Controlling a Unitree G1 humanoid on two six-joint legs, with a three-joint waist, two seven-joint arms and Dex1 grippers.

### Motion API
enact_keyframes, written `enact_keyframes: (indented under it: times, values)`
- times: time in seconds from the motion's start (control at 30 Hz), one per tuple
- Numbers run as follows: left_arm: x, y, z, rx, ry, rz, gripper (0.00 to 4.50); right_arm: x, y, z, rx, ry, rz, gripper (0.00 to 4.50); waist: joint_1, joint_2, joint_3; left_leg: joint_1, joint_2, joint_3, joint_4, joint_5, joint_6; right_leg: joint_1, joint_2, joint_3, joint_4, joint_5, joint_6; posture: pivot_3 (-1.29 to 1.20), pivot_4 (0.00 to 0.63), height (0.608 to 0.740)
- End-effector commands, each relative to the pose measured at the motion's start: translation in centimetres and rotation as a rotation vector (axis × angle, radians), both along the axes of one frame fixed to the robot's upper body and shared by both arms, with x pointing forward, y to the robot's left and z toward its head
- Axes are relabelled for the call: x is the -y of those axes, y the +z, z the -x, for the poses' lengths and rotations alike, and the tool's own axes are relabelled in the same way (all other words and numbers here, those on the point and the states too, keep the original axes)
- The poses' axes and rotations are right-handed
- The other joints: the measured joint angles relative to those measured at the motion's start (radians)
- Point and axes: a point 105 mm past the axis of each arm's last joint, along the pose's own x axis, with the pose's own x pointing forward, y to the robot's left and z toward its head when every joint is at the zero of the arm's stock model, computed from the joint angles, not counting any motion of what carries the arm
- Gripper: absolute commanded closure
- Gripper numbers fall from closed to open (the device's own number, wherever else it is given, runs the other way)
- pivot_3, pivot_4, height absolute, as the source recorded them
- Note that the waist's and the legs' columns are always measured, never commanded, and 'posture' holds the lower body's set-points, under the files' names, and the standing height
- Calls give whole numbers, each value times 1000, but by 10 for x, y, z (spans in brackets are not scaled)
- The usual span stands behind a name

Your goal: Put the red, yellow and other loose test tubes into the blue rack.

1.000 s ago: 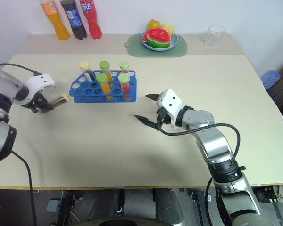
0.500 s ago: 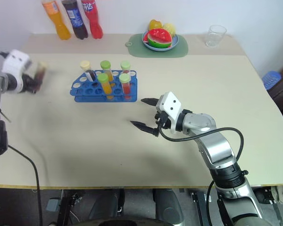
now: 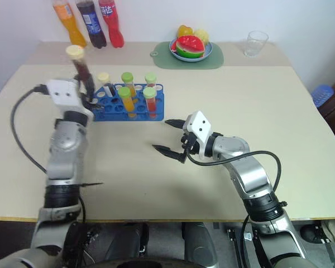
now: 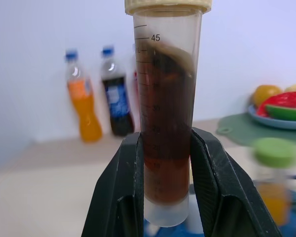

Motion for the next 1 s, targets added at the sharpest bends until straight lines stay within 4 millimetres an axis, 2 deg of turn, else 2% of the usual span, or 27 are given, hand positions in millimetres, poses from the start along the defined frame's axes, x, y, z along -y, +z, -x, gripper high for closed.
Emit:
enact_keyframes:
  times: [0.03,0.23,0.53,0.77,1.0]
  values:
    - [4,-1,2,64,46,-12,3745,-1,7,2,40,3,-23,0,-5,0,0,1,0,0,0,0,0,0,0,0,0,0,0,0,150,734]
    - [11,-25,-3,-13,39,18,3745,5,6,0,45,-28,-23,0,-5,0,0,1,0,-1,-1,0,0,1,0,-1,0,0,0,0,150,734]
    - [3,-48,-4,-102,75,23,3745,7,3,0,45,-44,-21,0,-5,0,0,0,0,-3,-1,0,0,2,-1,-3,-2,0,0,0,150,734]
    - [-1,-60,-9,-150,78,50,3745,7,2,-1,48,-46,-13,0,-5,0,0,1,0,-4,-1,0,0,4,-1,-5,-2,0,0,0,150,734]
    - [-6,-63,-15,-151,102,60,3745,6,-1,1,49,-43,-6,0,-6,0,0,7,0,-5,-3,0,0,10,-1,-6,-6,0,0,0,150,734]
